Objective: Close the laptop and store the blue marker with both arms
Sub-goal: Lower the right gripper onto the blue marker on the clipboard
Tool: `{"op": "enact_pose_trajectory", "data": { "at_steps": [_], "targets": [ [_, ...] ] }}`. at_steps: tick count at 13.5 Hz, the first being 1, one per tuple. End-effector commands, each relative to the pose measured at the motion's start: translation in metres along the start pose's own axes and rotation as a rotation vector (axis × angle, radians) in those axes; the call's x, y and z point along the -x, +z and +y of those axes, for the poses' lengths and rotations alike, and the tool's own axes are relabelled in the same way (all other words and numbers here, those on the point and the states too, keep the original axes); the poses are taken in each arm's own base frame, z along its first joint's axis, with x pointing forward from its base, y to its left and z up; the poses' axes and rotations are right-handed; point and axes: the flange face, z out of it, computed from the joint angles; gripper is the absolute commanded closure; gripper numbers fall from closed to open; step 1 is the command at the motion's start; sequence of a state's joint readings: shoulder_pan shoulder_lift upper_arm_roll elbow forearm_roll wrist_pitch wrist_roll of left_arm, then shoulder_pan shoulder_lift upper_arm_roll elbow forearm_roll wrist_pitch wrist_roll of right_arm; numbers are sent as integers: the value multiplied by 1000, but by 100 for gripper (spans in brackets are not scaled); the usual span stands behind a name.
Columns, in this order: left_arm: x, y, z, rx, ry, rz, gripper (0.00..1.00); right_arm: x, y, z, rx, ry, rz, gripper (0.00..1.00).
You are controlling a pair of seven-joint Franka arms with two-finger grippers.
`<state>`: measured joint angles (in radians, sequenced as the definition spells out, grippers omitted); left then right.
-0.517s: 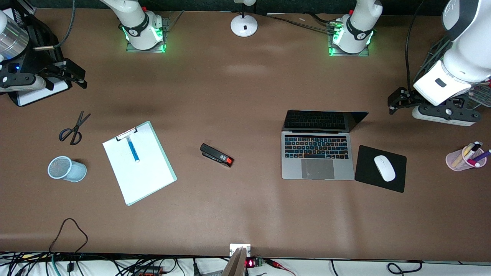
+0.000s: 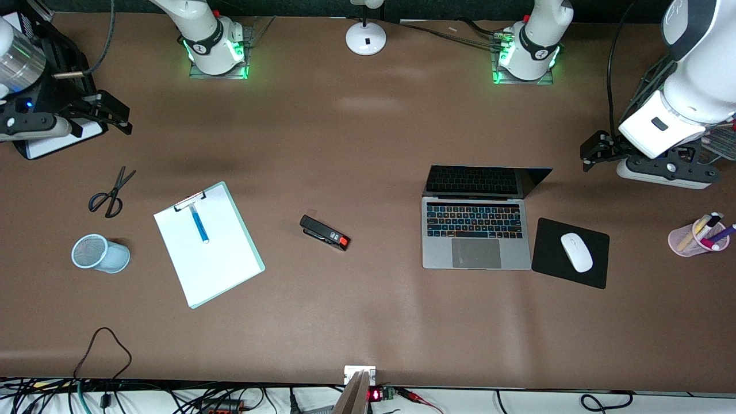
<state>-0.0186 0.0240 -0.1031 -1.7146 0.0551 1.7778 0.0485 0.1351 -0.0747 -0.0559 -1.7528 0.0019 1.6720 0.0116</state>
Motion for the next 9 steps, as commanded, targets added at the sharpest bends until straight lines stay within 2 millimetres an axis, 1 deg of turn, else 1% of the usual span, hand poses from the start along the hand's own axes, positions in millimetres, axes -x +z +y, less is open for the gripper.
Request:
{"op": "enact_pose_trajectory", "data": {
  "at_steps": [1,2,3,4,5,6,7,8,9],
  "targets": [
    [-5,-3,3,30,6,-14,0,-26,51,-3,1,-22,-23,0],
    [-4,-2,4,34,6,-26,0,-35,76,-2,2,-44,-29,0],
    [-5,2,7,78,-2,-33,2,-45,100,0,3,-108,-31,0],
    [-9,13,10,110,-10,-50,23,-53,126,6,3,-153,-28,0],
    [-9,14,11,106,-4,-58,39,-60,148,10,4,-175,-23,0],
    [-6,16,9,105,-4,-82,68,-66,168,10,5,-206,-37,0],
    [-3,16,12,109,-1,-111,84,-72,187,10,5,-257,-51,0],
    [-3,13,12,112,-1,-114,92,-79,206,10,1,-314,-51,3],
    [-3,12,13,120,1,-114,94,-84,224,11,0,-345,-50,7]
  ]
}}
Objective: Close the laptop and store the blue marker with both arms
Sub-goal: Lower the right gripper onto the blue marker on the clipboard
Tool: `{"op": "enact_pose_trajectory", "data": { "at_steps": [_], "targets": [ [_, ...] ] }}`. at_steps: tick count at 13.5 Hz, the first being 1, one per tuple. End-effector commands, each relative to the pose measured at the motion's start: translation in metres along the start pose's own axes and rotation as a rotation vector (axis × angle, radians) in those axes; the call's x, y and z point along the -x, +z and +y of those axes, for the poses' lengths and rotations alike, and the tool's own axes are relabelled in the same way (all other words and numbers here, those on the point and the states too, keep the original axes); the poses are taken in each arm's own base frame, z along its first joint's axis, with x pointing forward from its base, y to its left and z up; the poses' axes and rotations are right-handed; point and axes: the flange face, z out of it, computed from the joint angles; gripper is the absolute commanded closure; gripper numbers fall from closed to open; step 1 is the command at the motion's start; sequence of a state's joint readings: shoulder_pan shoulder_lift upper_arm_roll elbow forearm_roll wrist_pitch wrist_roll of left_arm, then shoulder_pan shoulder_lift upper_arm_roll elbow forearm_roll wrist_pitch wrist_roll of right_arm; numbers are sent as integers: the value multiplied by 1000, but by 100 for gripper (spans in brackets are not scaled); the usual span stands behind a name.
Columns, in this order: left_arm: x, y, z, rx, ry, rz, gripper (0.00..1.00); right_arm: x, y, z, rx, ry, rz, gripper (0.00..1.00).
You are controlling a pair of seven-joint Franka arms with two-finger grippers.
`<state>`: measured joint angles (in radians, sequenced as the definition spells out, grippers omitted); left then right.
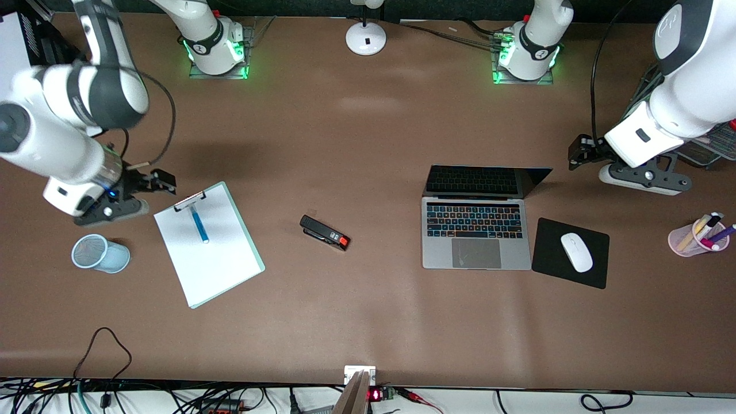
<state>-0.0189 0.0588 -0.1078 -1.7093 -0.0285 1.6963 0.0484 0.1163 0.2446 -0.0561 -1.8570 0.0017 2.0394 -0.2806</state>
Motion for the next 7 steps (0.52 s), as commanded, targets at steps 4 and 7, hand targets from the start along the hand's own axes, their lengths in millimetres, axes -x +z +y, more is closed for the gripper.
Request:
{"op": "enact_pose_trajectory", "data": {
  "at_steps": [4,7],
  "targets": [
    [12,-5,26,142,-26,-117,99,-26,80,-2,-5,-121,-9,19],
    [21,-3,46,151,-15,-161,100,-34,122,-3,-2,-163,-6,28]
  ]
}}
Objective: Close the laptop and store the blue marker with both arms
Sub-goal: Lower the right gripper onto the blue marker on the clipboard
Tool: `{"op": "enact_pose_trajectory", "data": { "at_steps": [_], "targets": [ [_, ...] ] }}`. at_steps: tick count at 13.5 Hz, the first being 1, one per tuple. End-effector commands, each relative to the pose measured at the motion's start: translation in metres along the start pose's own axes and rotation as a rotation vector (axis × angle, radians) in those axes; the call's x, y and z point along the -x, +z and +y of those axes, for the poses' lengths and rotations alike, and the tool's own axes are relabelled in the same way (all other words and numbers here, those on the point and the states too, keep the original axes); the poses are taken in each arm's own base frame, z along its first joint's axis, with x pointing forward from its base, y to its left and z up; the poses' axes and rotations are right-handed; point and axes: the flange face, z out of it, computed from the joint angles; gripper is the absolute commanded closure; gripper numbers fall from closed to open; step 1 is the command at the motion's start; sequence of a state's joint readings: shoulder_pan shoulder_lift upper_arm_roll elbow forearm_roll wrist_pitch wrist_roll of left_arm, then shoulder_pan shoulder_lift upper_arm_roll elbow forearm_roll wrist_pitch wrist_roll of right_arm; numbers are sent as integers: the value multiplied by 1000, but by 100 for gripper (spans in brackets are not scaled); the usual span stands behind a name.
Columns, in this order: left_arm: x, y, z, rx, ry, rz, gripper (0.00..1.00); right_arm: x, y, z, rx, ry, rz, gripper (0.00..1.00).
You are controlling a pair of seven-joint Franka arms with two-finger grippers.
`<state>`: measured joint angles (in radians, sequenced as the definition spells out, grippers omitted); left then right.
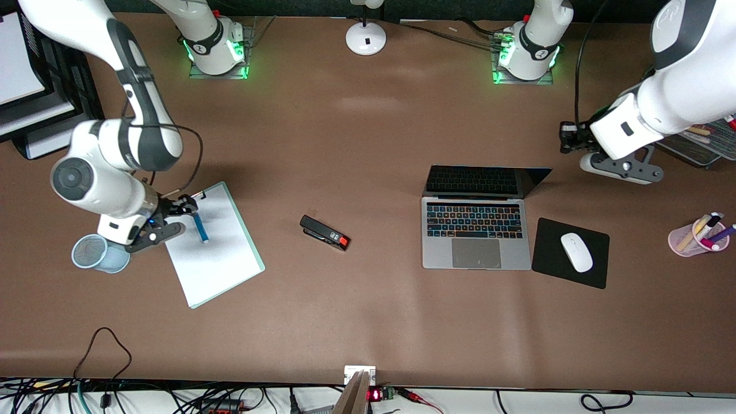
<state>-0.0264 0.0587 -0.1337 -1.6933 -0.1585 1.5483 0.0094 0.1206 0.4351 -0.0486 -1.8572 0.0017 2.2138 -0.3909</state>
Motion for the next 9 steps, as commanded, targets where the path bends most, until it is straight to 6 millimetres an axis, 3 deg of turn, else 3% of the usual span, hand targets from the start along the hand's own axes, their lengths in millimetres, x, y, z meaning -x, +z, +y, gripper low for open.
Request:
{"op": "enact_pose_trajectory", "data": {
  "at_steps": [1,4,7,9],
  "targets": [
    [14,2,20,16,-20,-48,100,-9,29,-1,0,-40,17,32],
    [34,21,54,-13,-24,-79,100,-14,55,-4,5,-49,18,41],
    [29,62,73,-25,-55,-50,100,-18,69,-6,10,-67,28,49],
    [27,105,68,-32,-92,-59,100,-18,70,-5,11,-67,29,50]
  ]
}}
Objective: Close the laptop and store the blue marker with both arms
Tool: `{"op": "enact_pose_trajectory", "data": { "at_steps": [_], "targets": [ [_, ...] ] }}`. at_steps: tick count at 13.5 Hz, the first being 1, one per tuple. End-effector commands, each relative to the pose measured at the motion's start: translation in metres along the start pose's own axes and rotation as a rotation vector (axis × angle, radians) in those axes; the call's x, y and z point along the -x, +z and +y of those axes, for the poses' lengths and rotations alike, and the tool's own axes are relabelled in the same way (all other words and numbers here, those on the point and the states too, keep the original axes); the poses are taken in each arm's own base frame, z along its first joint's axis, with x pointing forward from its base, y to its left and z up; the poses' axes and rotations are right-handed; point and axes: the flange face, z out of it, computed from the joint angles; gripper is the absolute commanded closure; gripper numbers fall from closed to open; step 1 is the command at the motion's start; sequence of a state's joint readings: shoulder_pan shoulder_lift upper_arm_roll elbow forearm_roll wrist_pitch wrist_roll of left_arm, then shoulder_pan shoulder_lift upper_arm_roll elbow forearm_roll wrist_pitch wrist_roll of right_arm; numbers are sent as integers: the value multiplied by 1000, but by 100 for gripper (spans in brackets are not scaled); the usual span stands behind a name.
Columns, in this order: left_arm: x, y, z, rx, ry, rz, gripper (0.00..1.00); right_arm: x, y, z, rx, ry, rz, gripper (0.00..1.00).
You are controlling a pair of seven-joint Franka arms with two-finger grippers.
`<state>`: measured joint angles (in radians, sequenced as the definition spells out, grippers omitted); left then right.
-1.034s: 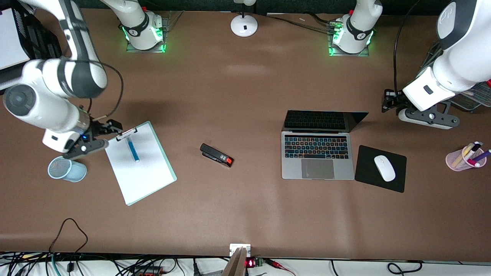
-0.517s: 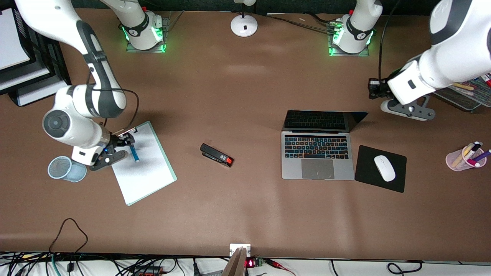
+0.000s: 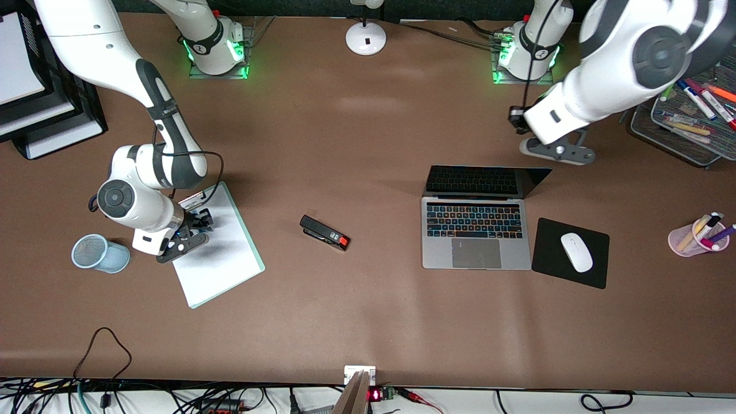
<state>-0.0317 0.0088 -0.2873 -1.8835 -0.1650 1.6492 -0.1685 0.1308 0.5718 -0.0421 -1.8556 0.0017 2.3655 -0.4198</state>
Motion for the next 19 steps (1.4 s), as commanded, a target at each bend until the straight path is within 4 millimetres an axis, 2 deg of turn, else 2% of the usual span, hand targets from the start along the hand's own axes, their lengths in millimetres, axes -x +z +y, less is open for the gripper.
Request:
{"op": "enact_pose_trajectory", "data": {
  "at_steps": [1,3,6,7,8,11,15,17,19],
  "targets": [
    [2,56,-12,10,-59,18,100,-5,-1,2,4,-19,21,50],
    [0,87,-14,10,-68,58,100,-6,3,2,6,-21,21,54],
    [-6,115,-21,15,-74,100,100,-8,8,3,5,-21,19,55],
    [-7,121,-21,15,-73,101,100,-9,8,3,6,-21,21,55],
    [-8,128,-10,14,-57,103,100,-9,11,3,7,-21,23,55],
    [-14,146,-10,20,-50,144,100,-10,18,4,11,-21,29,59],
    [-28,150,-11,34,-49,204,100,-12,18,4,12,-21,32,63],
    [-33,150,-12,33,-41,224,100,-12,18,5,13,-21,33,72],
    [-37,146,-11,38,-41,239,100,-12,18,5,11,-20,32,87]
  ]
}}
